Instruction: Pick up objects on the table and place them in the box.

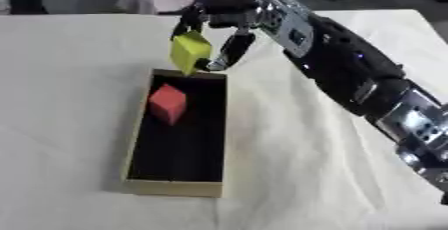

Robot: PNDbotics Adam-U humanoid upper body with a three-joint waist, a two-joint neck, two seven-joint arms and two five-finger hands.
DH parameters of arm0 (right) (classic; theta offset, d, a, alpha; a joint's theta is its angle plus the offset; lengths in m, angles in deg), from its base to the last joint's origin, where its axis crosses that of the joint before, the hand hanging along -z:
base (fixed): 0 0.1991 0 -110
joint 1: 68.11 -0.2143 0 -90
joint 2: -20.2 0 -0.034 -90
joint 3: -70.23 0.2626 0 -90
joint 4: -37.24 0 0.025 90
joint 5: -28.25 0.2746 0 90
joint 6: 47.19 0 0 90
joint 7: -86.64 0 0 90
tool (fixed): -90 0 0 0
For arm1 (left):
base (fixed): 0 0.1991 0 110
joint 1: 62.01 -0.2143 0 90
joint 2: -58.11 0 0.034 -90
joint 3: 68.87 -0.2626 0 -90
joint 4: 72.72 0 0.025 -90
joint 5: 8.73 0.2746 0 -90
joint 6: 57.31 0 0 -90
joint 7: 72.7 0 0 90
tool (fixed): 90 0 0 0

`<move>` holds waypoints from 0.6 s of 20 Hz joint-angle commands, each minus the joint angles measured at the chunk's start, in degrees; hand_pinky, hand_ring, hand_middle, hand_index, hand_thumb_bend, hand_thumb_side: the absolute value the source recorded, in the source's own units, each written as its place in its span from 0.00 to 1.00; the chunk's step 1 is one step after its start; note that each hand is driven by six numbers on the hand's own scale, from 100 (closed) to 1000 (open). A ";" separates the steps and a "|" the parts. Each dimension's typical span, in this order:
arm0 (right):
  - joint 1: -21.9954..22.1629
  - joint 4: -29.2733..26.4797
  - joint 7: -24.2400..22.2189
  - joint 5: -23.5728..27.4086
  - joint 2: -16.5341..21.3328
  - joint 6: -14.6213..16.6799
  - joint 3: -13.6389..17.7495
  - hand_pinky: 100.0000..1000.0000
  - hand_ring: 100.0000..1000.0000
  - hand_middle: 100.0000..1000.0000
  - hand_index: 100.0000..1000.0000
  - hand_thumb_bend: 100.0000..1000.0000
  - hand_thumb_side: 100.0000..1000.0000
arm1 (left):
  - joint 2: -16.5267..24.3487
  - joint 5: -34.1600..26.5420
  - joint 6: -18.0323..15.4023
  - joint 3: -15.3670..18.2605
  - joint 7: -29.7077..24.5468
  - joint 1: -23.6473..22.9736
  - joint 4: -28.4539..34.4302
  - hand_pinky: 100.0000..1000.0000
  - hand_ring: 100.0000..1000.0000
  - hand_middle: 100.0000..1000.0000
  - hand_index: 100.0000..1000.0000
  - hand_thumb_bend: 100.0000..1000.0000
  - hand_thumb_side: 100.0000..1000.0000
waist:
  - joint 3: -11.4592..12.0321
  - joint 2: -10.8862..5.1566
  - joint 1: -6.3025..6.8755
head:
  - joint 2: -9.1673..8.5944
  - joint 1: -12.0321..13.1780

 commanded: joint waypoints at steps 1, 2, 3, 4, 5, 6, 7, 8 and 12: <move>-1.80 -0.78 -13.85 1.56 0.09 13.49 0.19 0.64 0.51 0.51 0.69 0.03 0.05 | 2.70 0.02 -0.20 0.25 0.48 0.42 0.15 0.82 0.89 0.91 0.87 0.29 0.88 | -0.08 -1.01 0.37 | 0.38 0.15; -1.93 -0.98 -13.96 2.03 -0.14 13.49 0.10 0.64 0.51 0.51 0.68 0.02 0.04 | 2.70 0.00 -0.17 0.17 0.48 0.42 0.13 0.82 0.89 0.91 0.87 0.29 0.88 | -0.15 -1.08 0.40 | 0.63 0.28; -2.06 -1.17 -14.12 2.58 -0.37 13.49 -0.04 0.64 0.51 0.51 0.68 0.02 0.03 | 2.69 -0.02 -0.14 0.09 0.48 0.43 0.12 0.82 0.89 0.91 0.87 0.29 0.88 | -0.22 -1.18 0.43 | 0.75 0.37; -2.19 -1.30 -14.38 3.12 -0.53 13.49 -0.19 0.64 0.51 0.51 0.68 0.03 0.04 | 2.70 -0.05 -0.11 0.02 0.48 0.45 0.11 0.82 0.89 0.91 0.87 0.29 0.88 | -0.31 -1.28 0.45 | 0.81 0.44; -2.34 -1.37 -14.78 3.52 -0.60 13.49 -0.33 0.65 0.51 0.51 0.68 0.04 0.03 | 2.72 -0.06 -0.09 -0.06 0.48 0.49 0.11 0.82 0.89 0.91 0.87 0.29 0.88 | -0.41 -1.39 0.46 | 0.84 0.52; -2.46 -1.42 -15.21 3.82 -0.64 13.49 -0.41 0.65 0.51 0.51 0.68 0.04 0.03 | 2.74 -0.07 -0.08 -0.13 0.48 0.50 0.11 0.82 0.89 0.91 0.87 0.29 0.88 | -0.50 -1.47 0.47 | 0.86 0.61; -2.56 -1.48 -15.68 4.21 -0.73 13.49 -0.59 0.65 0.51 0.51 0.68 0.04 0.03 | 2.72 -0.07 -0.05 -0.20 0.48 0.44 0.11 0.82 0.89 0.91 0.87 0.29 0.88 | -0.59 -1.57 0.49 | 0.86 0.81; -2.65 -1.54 -16.19 4.67 -0.82 13.49 -0.79 0.66 0.51 0.51 0.68 0.04 0.04 | 2.71 -0.07 -0.02 -0.25 0.48 0.38 0.10 0.82 0.89 0.91 0.87 0.29 0.88 | -0.67 -1.67 0.49 | 0.87 0.98; -2.92 -1.76 -18.28 6.42 -0.89 13.49 -1.09 0.66 0.52 0.51 0.68 0.09 0.02 | 2.72 -0.12 0.03 -0.32 0.48 0.24 -0.04 0.82 0.89 0.91 0.87 0.29 0.88 | -0.82 -2.08 0.47 | 0.87 1.03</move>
